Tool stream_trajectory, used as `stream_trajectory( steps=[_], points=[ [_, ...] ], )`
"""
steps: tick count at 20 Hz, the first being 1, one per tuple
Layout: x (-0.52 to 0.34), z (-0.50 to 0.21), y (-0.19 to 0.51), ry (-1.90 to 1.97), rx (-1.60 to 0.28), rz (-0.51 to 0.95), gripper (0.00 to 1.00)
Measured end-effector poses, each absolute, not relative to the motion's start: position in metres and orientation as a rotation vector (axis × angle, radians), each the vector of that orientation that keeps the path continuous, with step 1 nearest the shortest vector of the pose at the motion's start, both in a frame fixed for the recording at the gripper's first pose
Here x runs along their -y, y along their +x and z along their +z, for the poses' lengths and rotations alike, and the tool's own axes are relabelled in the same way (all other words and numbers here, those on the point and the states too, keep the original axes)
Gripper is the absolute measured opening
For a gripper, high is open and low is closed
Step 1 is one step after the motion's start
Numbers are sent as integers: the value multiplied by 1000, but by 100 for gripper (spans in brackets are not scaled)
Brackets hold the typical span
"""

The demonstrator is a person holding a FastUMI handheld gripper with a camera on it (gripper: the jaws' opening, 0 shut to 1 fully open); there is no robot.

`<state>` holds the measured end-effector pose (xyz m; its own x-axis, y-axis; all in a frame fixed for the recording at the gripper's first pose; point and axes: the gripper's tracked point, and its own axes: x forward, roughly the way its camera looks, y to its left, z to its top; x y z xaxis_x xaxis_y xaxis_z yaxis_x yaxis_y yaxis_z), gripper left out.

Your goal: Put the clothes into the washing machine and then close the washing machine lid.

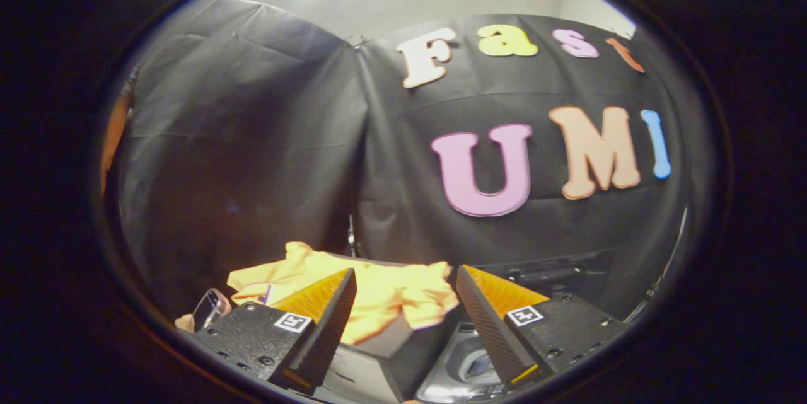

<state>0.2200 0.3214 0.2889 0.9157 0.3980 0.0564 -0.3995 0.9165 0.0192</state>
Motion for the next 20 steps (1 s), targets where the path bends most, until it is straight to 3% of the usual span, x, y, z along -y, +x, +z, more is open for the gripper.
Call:
stream_trajectory(
  steps=[9, 17, 20],
  points=[
    [-441, 244, 277, -84, -229, 523, 98],
    [-460, 169, 292, -135, -518, 552, 97],
    [-466, 169, 292, -112, -509, 583, 92]
  ],
)
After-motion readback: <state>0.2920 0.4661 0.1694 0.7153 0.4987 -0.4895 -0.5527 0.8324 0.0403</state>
